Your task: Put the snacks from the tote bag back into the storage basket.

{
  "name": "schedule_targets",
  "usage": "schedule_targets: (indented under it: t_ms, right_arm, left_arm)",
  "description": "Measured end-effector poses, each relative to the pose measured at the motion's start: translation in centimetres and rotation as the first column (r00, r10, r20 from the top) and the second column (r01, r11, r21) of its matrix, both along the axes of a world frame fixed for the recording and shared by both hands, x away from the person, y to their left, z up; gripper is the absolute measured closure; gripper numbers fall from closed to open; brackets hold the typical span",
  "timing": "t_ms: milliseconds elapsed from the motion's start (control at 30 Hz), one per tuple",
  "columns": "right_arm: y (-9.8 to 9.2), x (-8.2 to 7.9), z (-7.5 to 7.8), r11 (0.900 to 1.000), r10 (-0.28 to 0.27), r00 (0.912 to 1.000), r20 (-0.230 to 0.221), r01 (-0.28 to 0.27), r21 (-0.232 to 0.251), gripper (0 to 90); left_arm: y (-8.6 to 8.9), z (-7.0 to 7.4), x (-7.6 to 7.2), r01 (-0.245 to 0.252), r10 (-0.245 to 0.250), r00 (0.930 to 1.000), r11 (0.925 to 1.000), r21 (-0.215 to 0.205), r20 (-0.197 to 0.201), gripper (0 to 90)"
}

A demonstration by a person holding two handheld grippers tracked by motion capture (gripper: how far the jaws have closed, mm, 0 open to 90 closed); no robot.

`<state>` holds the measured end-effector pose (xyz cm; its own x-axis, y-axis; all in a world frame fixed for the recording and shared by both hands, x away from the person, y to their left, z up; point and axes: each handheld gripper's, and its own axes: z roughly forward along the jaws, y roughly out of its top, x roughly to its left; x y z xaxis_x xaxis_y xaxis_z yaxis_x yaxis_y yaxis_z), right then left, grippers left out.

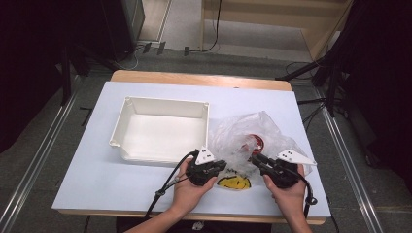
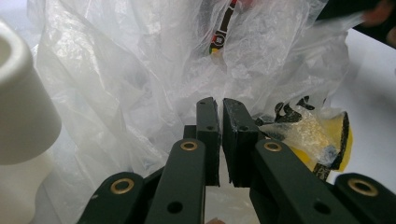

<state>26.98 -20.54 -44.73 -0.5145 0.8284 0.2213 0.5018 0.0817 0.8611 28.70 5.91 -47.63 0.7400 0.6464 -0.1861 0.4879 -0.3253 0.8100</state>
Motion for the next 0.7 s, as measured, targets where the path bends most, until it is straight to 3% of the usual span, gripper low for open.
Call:
schedule_targets:
  t_ms: [133,200,267,333,367,433,500,567,700]
  right_arm:
    - [0.4,-0.6,1.8,0.998,-0.039,0.9902,0.134,0.032,0.055,51.9]
    - [0.6,-0.4,2.5,0.995,-0.039,0.9880,0.149,0.025,0.095,41.6]
    - [0.7,0.1,3.1,0.988,-0.028,0.9887,0.147,0.004,0.157,38.0]
    - [1.1,0.7,3.4,0.988,-0.049,0.9909,0.125,0.030,0.153,38.3]
    - [1.4,1.1,3.3,0.990,-0.057,0.9922,0.111,0.042,0.132,43.5]
    - [1.9,1.7,2.6,0.994,-0.061,0.9950,0.079,0.054,0.095,67.3]
    - [2.2,1.7,1.8,0.997,-0.035,0.9975,0.061,0.031,0.072,82.0]
    - [2.4,1.5,1.3,0.998,-0.010,0.9988,0.048,0.008,0.055,88.7]
    - [2.8,0.9,-0.1,0.999,0.029,0.9994,-0.016,-0.029,0.016,90.0]
  left_arm:
    - [-0.1,0.0,0.0,-0.002,0.002,1.0000,0.9999,0.015,0.001,87.4]
    - [-0.2,0.0,0.0,-0.002,0.002,1.0000,0.9998,0.018,0.002,87.5]
    - [-0.2,0.0,0.0,-0.001,0.001,1.0000,0.9999,0.016,0.001,87.5]
    - [-0.2,0.0,-0.1,0.000,0.000,1.0000,0.9999,0.014,0.004,87.5]
    - [-0.3,0.0,-0.1,0.001,-0.001,1.0000,0.9999,0.014,0.007,87.4]
    - [-0.2,0.0,-0.2,0.000,-0.001,0.9999,0.9998,0.018,0.012,87.1]
    - [-0.2,0.0,-0.2,0.001,-0.001,0.9998,0.9999,0.013,0.020,86.1]
    - [0.0,0.1,-0.2,-0.003,0.004,0.9996,1.0000,-0.004,0.027,83.3]
    - [0.4,0.5,-0.9,-0.027,0.032,0.9945,0.9985,-0.048,0.099,71.0]
